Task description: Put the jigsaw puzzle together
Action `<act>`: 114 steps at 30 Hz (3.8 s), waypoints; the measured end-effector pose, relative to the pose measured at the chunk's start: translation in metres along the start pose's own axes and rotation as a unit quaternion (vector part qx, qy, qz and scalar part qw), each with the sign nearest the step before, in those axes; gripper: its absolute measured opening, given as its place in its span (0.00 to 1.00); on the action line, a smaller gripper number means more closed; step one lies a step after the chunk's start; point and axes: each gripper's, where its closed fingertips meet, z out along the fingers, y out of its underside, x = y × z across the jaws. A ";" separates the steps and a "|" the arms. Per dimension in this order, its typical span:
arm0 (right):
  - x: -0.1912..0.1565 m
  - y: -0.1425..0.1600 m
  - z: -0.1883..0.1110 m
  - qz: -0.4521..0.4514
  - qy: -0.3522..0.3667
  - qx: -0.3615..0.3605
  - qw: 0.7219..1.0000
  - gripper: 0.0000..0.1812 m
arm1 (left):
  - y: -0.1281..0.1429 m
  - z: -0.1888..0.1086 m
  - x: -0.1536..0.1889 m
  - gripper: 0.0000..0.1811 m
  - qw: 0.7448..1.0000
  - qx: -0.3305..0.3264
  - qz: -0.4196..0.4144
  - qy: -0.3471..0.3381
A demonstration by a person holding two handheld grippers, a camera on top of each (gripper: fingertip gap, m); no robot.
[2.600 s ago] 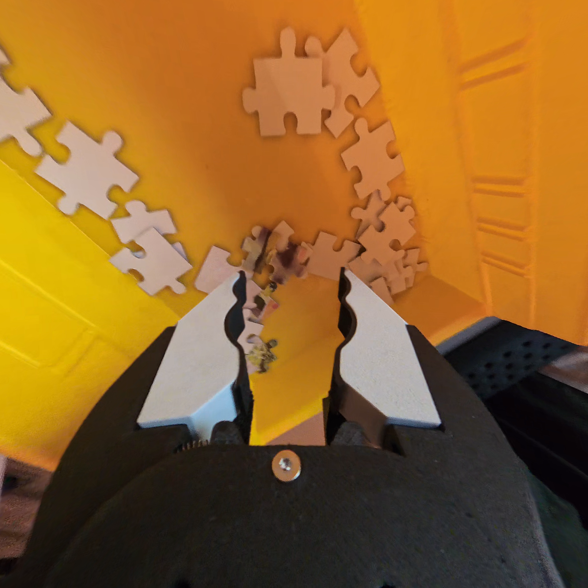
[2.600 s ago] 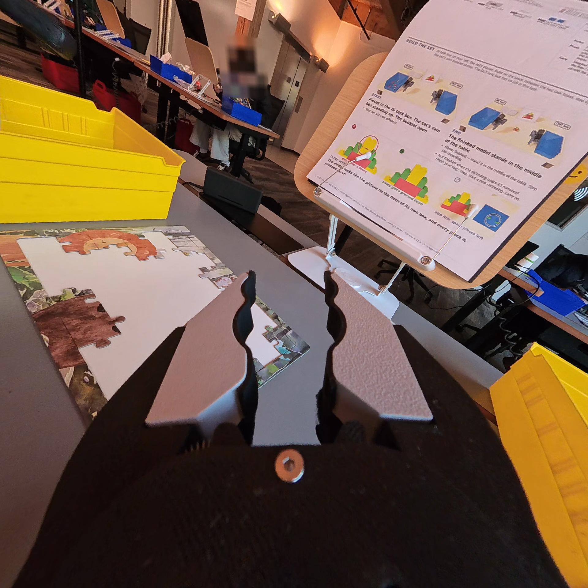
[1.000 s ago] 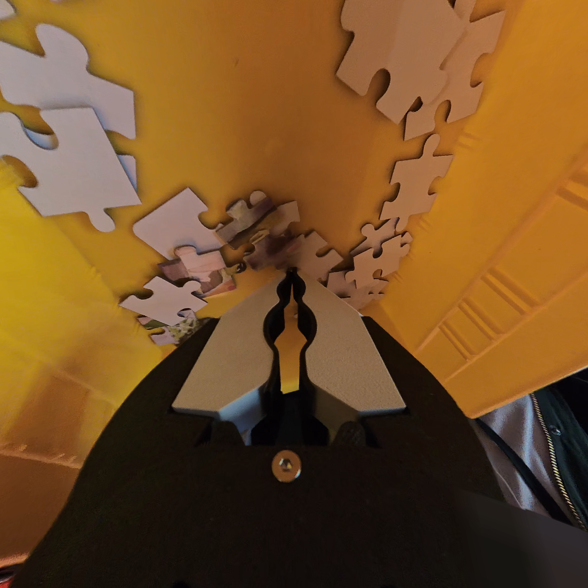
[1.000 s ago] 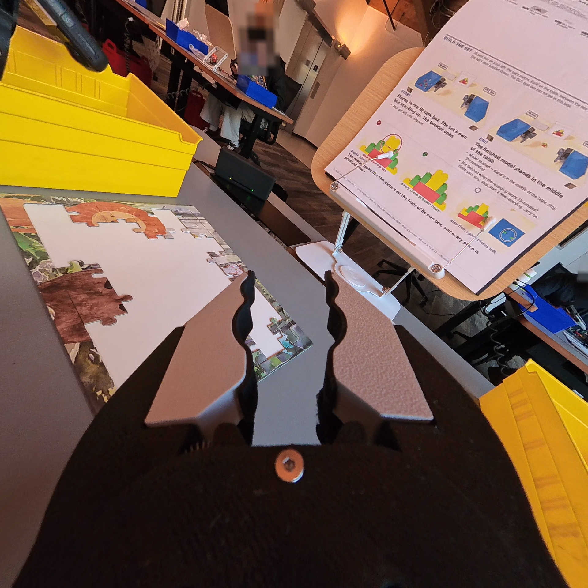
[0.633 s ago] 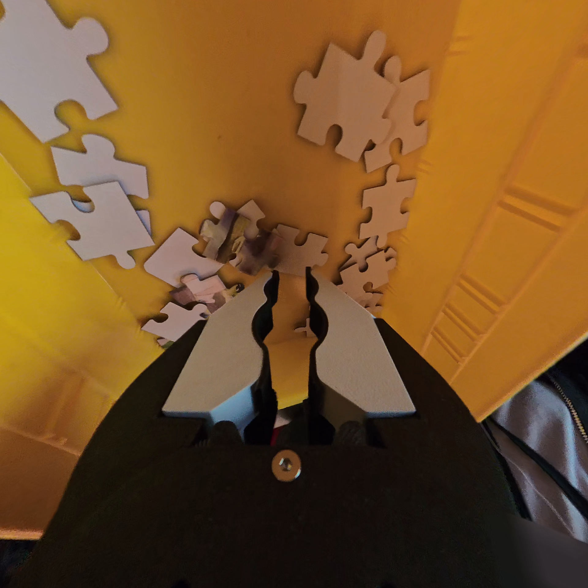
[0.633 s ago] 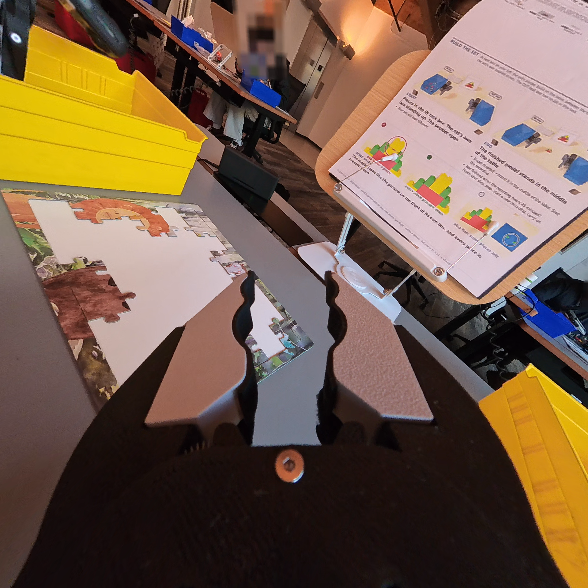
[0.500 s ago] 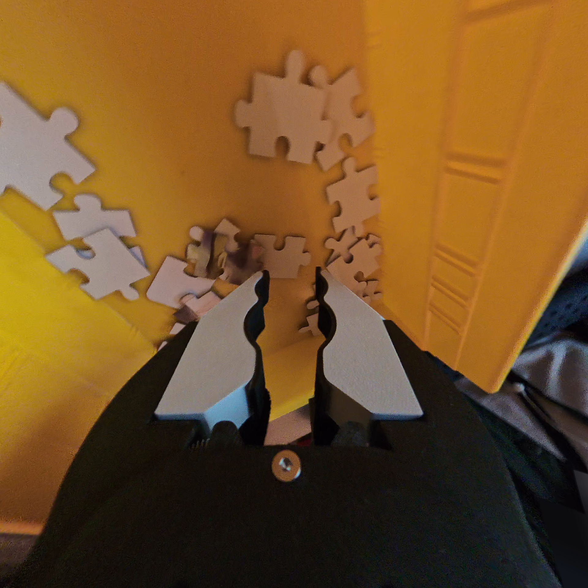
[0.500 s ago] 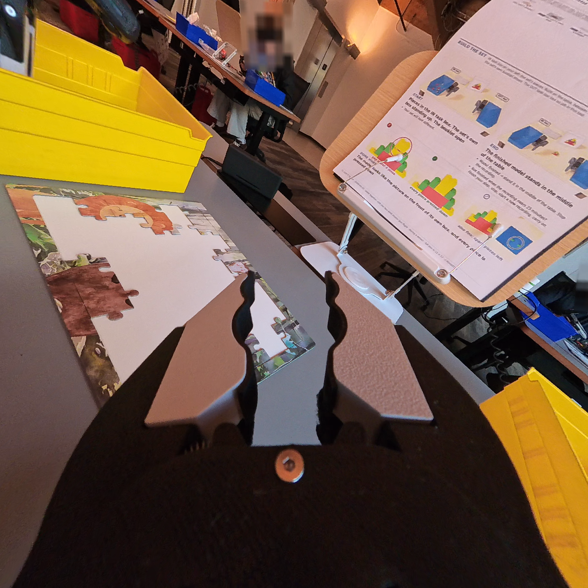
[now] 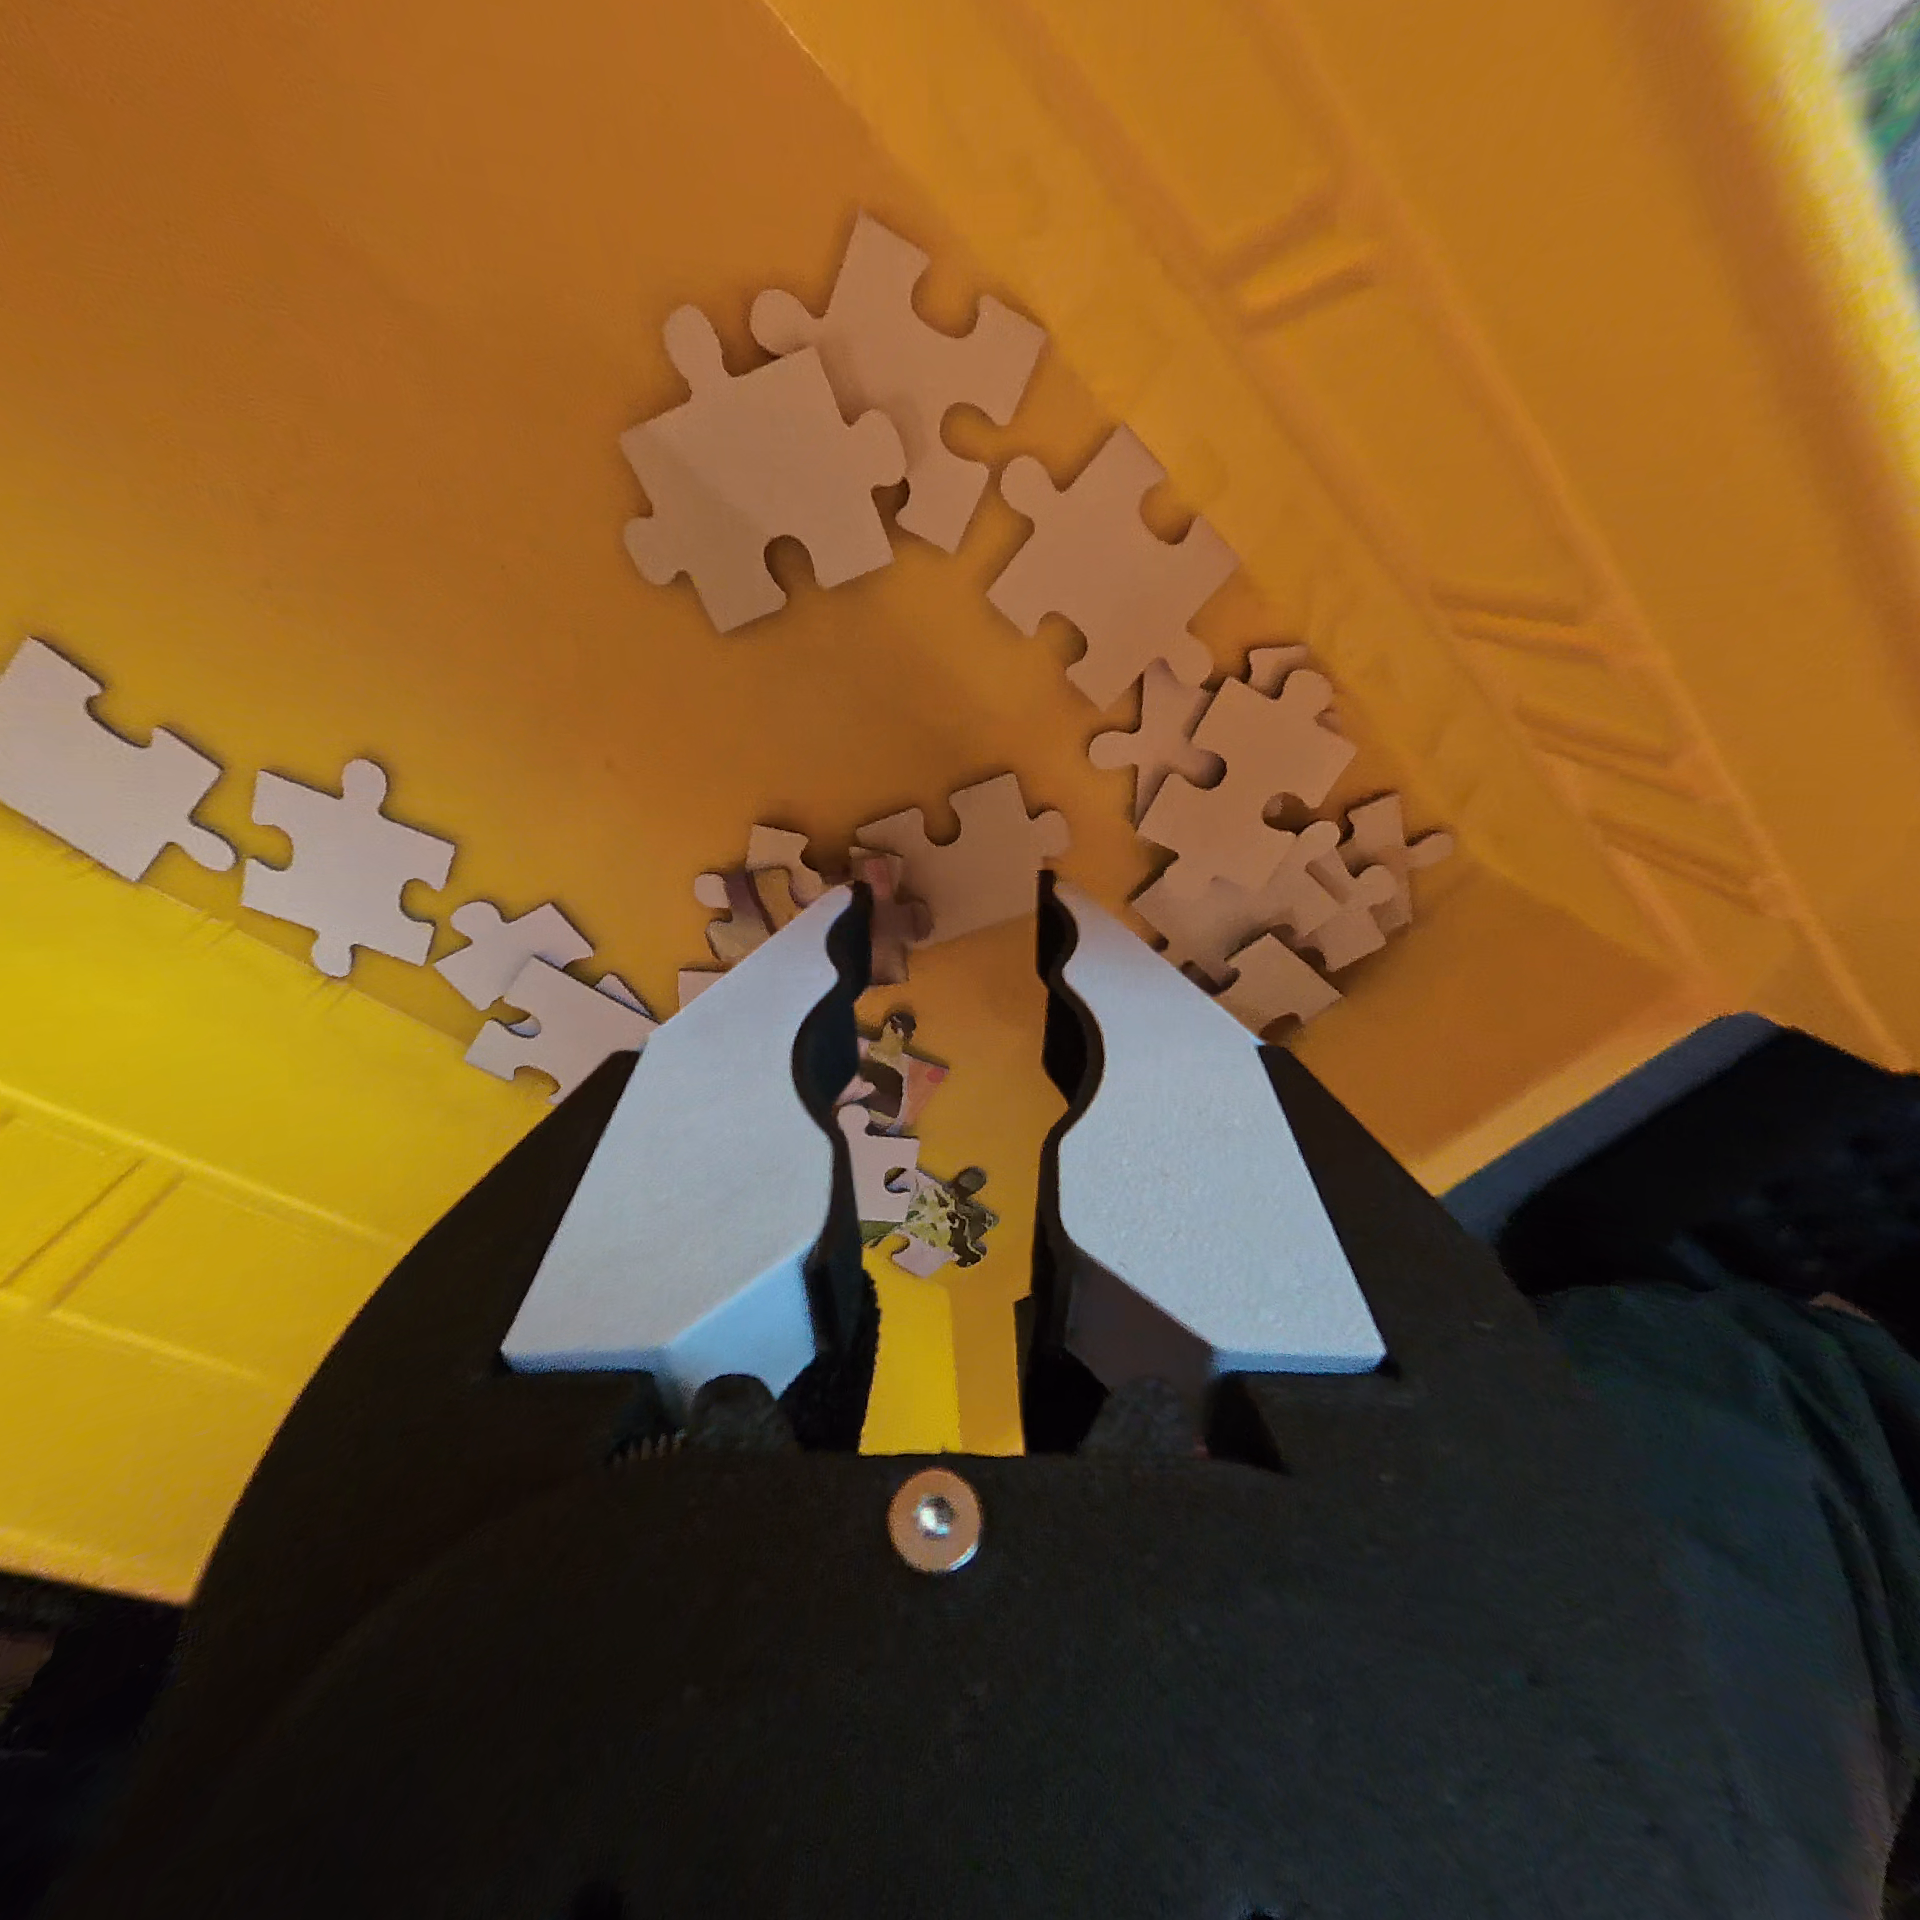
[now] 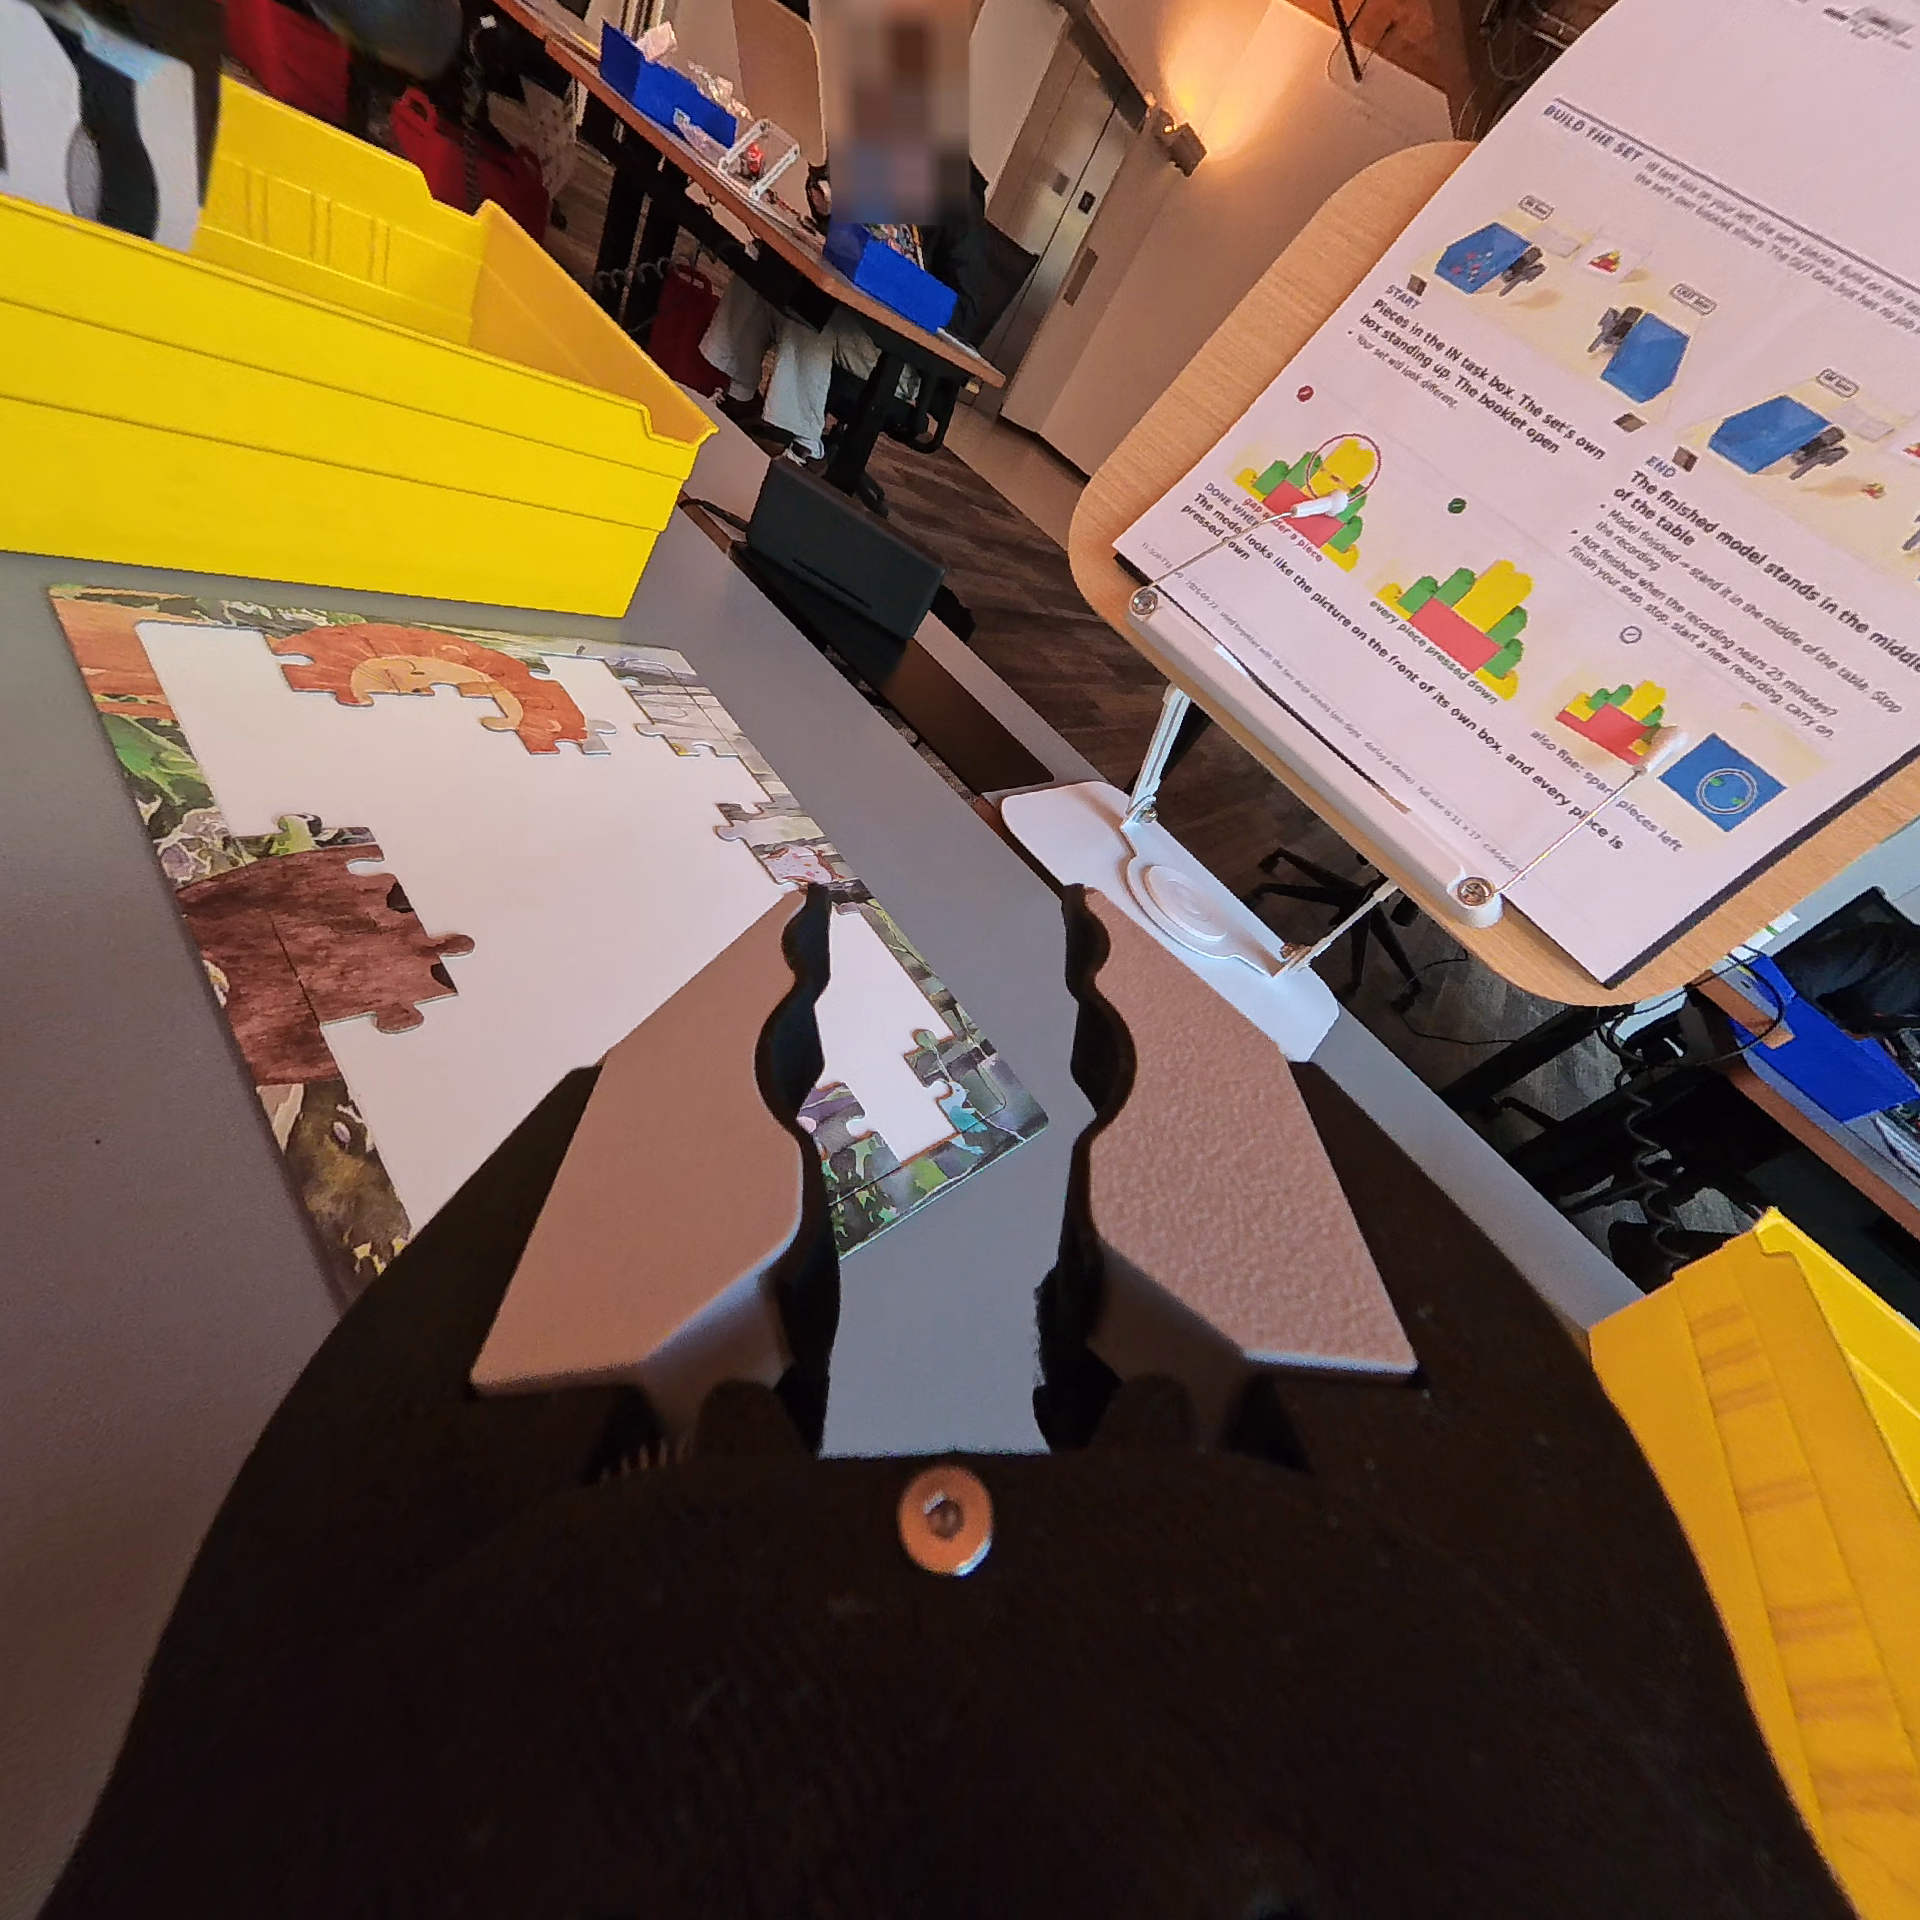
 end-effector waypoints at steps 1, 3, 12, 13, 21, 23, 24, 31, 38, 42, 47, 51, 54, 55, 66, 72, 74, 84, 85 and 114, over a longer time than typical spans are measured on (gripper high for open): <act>0.000 0.000 0.000 0.000 0.000 0.000 1.000 0.25 | -0.001 -0.006 0.001 0.13 1.000 0.020 0.004 0.001; 0.001 0.000 0.000 0.003 0.001 0.001 1.000 0.25 | -0.008 -0.028 0.001 0.11 0.996 0.084 0.003 -0.003; 0.001 -0.003 0.001 0.020 -0.003 0.011 1.000 0.25 | -0.027 -0.152 0.000 0.17 0.903 0.409 0.047 -0.126; 0.000 -0.004 0.001 0.020 -0.005 0.012 1.000 0.25 | -0.026 -0.154 -0.001 0.17 0.895 0.416 0.054 -0.150; -0.009 -0.007 0.002 0.019 -0.018 0.016 1.000 0.25 | -0.017 -0.103 0.020 0.23 0.918 0.326 0.178 -0.140; -0.009 -0.006 0.003 0.022 -0.020 0.015 0.999 0.25 | -0.009 -0.077 0.021 0.29 0.943 0.252 0.192 -0.105; -0.009 -0.006 0.003 0.022 -0.020 0.014 0.999 0.25 | -0.008 -0.068 0.023 0.30 0.951 0.223 0.196 -0.091; -0.008 -0.003 0.002 0.029 -0.018 0.011 0.999 0.25 | -0.006 -0.014 0.015 0.29 0.957 0.103 0.262 -0.073; -0.007 -0.003 0.001 0.033 -0.019 0.013 0.999 0.25 | -0.009 0.008 0.011 0.23 0.958 0.080 0.271 -0.044; -0.009 -0.004 0.002 0.028 -0.023 0.012 0.999 0.25 | -0.007 0.011 0.010 0.21 0.960 0.068 0.271 -0.027; -0.011 -0.005 0.002 0.022 -0.028 0.010 0.999 0.25 | -0.005 0.016 0.007 0.21 0.961 0.053 0.269 -0.019; -0.012 -0.005 0.003 0.022 -0.031 0.010 0.999 0.25 | -0.006 0.017 0.007 0.19 0.963 0.051 0.263 -0.008; -0.014 -0.004 0.003 0.022 -0.034 0.007 0.999 0.25 | -0.006 0.017 0.006 0.19 0.963 0.052 0.263 -0.006; -0.014 -0.004 0.004 0.021 -0.035 0.006 0.999 0.25 | -0.006 0.017 0.006 0.18 0.964 0.051 0.262 -0.007; -0.016 -0.006 0.003 0.017 -0.038 0.007 0.999 0.25 | -0.004 0.016 0.008 0.13 0.965 0.036 0.258 -0.010; -0.017 -0.008 0.003 0.015 -0.039 0.009 0.999 0.25 | -0.008 0.001 0.003 0.13 0.969 0.063 0.238 -0.028; -0.017 -0.008 0.003 0.016 -0.041 0.010 0.999 0.25 | -0.012 -0.013 0.001 0.13 0.969 0.089 0.229 -0.040; -0.032 -0.015 0.007 0.024 -0.071 0.022 0.997 0.26 | -0.067 -0.137 0.085 0.13 0.896 0.395 0.169 0.114; -0.037 -0.022 0.007 0.030 -0.084 0.038 0.995 0.27 | -0.072 -0.150 0.103 0.13 0.878 0.421 0.170 0.149; -0.112 -0.128 -0.046 0.188 -0.178 0.100 0.961 0.17 | -0.132 -0.155 0.250 0.18 0.767 0.477 0.079 0.422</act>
